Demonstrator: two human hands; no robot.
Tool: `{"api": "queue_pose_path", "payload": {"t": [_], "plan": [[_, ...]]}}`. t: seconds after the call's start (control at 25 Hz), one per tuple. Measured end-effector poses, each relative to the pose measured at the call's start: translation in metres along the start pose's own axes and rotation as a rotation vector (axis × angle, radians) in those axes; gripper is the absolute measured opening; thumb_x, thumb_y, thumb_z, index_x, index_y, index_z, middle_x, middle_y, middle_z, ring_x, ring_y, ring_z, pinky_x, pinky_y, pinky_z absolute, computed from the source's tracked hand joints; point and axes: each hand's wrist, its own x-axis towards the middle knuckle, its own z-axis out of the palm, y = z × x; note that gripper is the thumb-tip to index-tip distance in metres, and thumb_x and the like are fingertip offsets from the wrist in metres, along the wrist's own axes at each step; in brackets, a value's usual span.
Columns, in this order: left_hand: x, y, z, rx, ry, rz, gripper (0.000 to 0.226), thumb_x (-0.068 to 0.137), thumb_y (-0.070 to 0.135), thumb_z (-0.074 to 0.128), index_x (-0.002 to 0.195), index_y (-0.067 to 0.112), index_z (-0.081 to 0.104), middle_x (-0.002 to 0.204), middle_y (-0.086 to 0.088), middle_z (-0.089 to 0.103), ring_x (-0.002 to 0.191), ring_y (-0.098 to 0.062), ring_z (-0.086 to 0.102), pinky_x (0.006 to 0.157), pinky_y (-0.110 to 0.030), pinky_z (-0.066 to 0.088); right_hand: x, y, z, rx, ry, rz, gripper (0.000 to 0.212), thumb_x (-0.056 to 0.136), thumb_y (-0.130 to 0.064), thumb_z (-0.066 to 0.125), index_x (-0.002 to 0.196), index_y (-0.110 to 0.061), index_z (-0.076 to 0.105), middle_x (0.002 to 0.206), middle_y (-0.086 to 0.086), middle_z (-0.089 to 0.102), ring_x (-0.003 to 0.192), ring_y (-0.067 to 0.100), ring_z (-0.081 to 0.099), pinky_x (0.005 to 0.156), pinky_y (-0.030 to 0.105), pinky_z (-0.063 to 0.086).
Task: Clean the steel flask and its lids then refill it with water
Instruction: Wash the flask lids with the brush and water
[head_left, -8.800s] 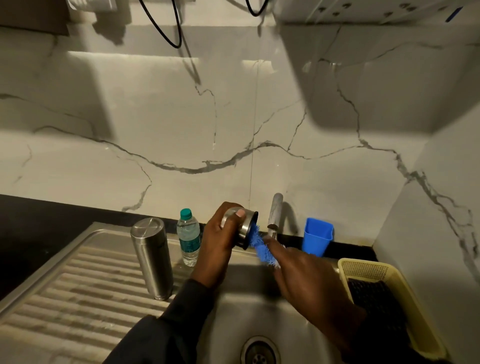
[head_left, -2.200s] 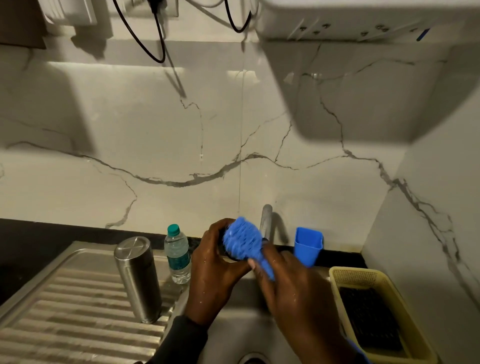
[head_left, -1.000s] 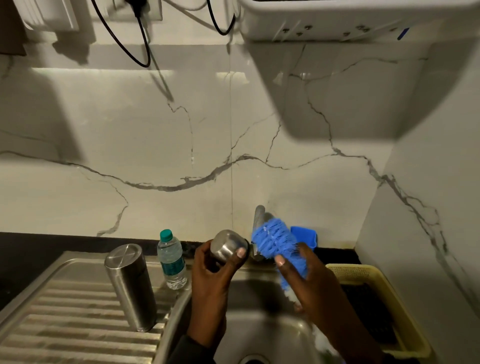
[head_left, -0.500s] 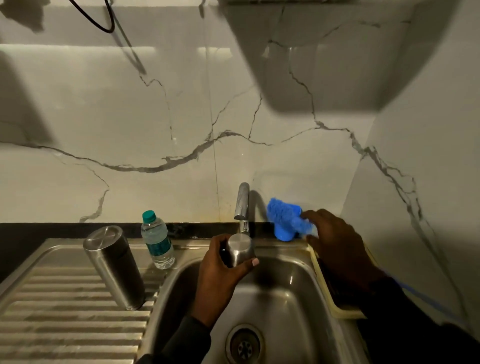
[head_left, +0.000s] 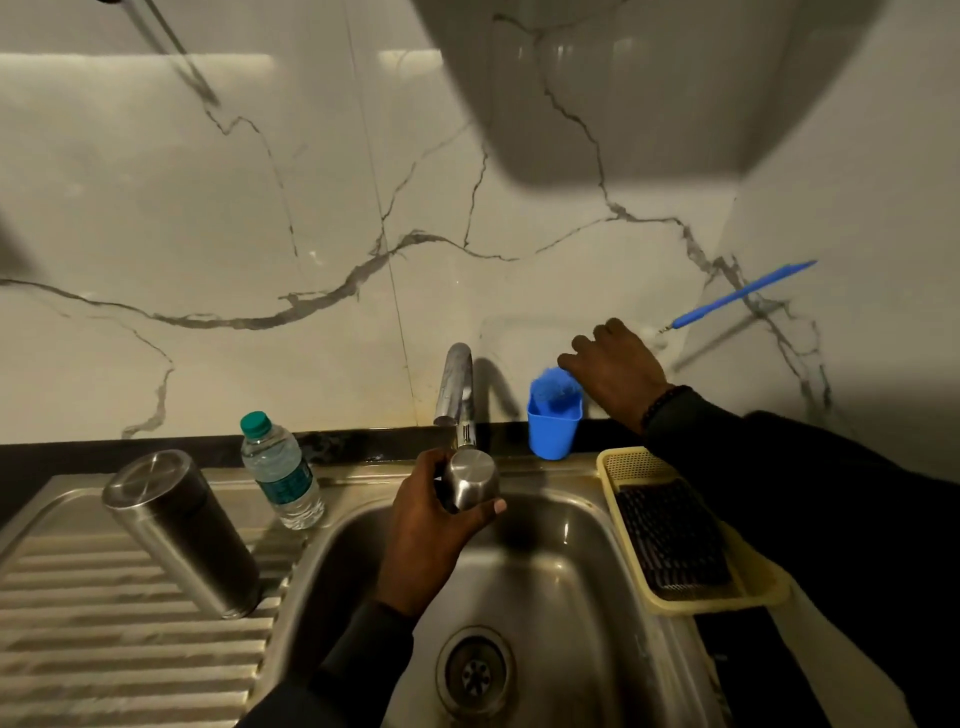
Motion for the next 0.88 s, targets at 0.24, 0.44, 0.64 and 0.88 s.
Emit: {"api": "queue_pose_path", "payload": {"t": [0.24,0.44,0.64,0.88], "plan": [[0.002,-0.001,-0.003,0.007,-0.023,-0.015,0.060,0.071,0.023,0.088,0.121,0.022,0.054,0.114,0.008,0.064,0.097,0.000,0.062,0.075,-0.011,0.050,0.040,-0.011,0.029,-0.284,-0.043,-0.273,0.012,0.089,-0.025,0.059,0.099,-0.027,0.066,0.095,-0.005,0.069,0.100,0.025,0.060,0.100,0.040,0.036],[-0.003,-0.012,-0.012,0.023,0.008,-0.030,0.059,0.070,0.028,0.088,0.118,0.030,0.054,0.114,0.010,0.065,0.100,-0.005,0.063,0.079,-0.019,0.052,0.048,-0.021,0.043,-0.216,-0.078,-0.328,0.024,0.096,-0.010,0.046,0.115,-0.015,0.059,0.110,0.004,0.066,0.112,0.030,0.052,0.109,0.042,0.026],[-0.001,-0.017,-0.010,0.023,0.027,-0.050,0.058,0.068,0.028,0.090,0.112,0.035,0.053,0.111,0.008,0.066,0.098,-0.008,0.065,0.075,-0.018,0.052,0.041,-0.010,0.049,-0.151,0.032,-0.353,0.026,0.089,-0.003,0.052,0.112,-0.014,0.060,0.103,0.003,0.065,0.106,0.029,0.054,0.107,0.041,0.031],[-0.001,-0.019,-0.008,-0.026,0.027,-0.052,0.056,0.069,0.021,0.089,0.112,0.030,0.054,0.110,0.005,0.067,0.096,-0.006,0.065,0.075,-0.015,0.051,0.013,-0.020,0.050,0.164,0.272,-0.176,0.028,0.081,-0.003,0.054,0.106,-0.012,0.062,0.111,0.011,0.062,0.110,0.033,0.055,0.097,0.046,0.041]]}}
